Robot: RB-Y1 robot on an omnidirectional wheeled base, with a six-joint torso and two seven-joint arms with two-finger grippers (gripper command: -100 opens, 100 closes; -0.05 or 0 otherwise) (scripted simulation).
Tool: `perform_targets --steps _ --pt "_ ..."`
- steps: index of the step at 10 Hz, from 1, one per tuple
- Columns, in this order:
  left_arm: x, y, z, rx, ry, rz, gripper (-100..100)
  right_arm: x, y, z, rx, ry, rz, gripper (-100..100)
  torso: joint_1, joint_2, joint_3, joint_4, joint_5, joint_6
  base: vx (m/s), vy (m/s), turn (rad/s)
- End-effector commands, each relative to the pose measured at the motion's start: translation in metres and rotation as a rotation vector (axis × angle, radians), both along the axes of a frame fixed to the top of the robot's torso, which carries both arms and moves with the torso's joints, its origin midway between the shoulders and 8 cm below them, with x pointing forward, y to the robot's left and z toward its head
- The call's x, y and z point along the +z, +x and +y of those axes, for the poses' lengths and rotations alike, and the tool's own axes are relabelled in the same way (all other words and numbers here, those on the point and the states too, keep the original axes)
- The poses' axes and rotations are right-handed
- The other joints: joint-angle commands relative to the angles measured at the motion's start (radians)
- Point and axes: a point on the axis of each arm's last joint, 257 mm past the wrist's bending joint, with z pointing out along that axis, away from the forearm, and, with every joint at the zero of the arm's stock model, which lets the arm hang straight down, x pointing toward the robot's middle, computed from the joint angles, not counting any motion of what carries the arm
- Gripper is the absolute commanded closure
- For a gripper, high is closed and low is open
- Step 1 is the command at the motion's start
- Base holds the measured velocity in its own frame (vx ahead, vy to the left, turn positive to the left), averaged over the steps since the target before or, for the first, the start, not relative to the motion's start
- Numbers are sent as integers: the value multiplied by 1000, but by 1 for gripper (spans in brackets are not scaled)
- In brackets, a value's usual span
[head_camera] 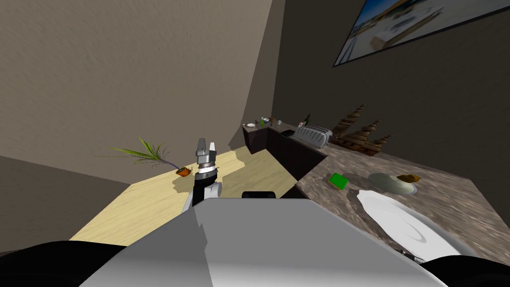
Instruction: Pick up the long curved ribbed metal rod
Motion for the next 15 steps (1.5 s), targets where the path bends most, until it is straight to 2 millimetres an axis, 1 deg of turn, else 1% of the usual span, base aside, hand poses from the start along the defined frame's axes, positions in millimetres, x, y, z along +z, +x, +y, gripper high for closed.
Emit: perform_targets --steps 1,2,4,5,7,8,9,10,12,13,15 --pt "0 0 0 0 0 0 0 -1 3 2 -26 -1 2 -100 0 0 0 0 0 0 -71 -45 109" --pt "0 0 0 0 0 0 0 -4 8 9 -10 -8 11 -100 -1 1 1 0 0 1 -104 -59 151" --pt "0 0 0 0 0 0 0 -4 8 9 -51 -5 8 -100 -3 3 2 1 -1 1 -62 -43 48" --pt "0 0 0 0 0 0 0 -7 13 16 -46 -10 15 -100 -1 1 1 1 -1 1 -65 -29 148" --pt "0 0 0 0 0 0 0 -7 13 16 -75 -7 13 -100 -1 2 1 1 0 1 -52 -25 47" --pt "0 0 0 0 0 0 0 -9 17 23 -72 -12 18 -100 0 0 1 0 0 1 -66 -24 193" --pt "0 0 0 0 0 0 0 -9 17 23 -95 -10 16 -100 0 1 1 0 0 0 -73 -36 86" --pt "0 0 0 0 0 0 0 -12 22 31 -79 -14 20 -100 -1 2 1 1 0 1 -86 -41 136" --pt "0 0 0 0 0 0 0 -12 22 31 -125 -11 16 -100 -1 2 2 1 0 1 -61 -30 46" --pt "0 0 0 0 0 0 0 -15 27 40 -115 -14 18 -100 -1 1 1 1 0 1 -72 -31 135" --pt "0 0 0 0 0 0 0 -15 27 40 -150 -11 15 -100 -1 2 1 1 0 1 -59 -22 60"
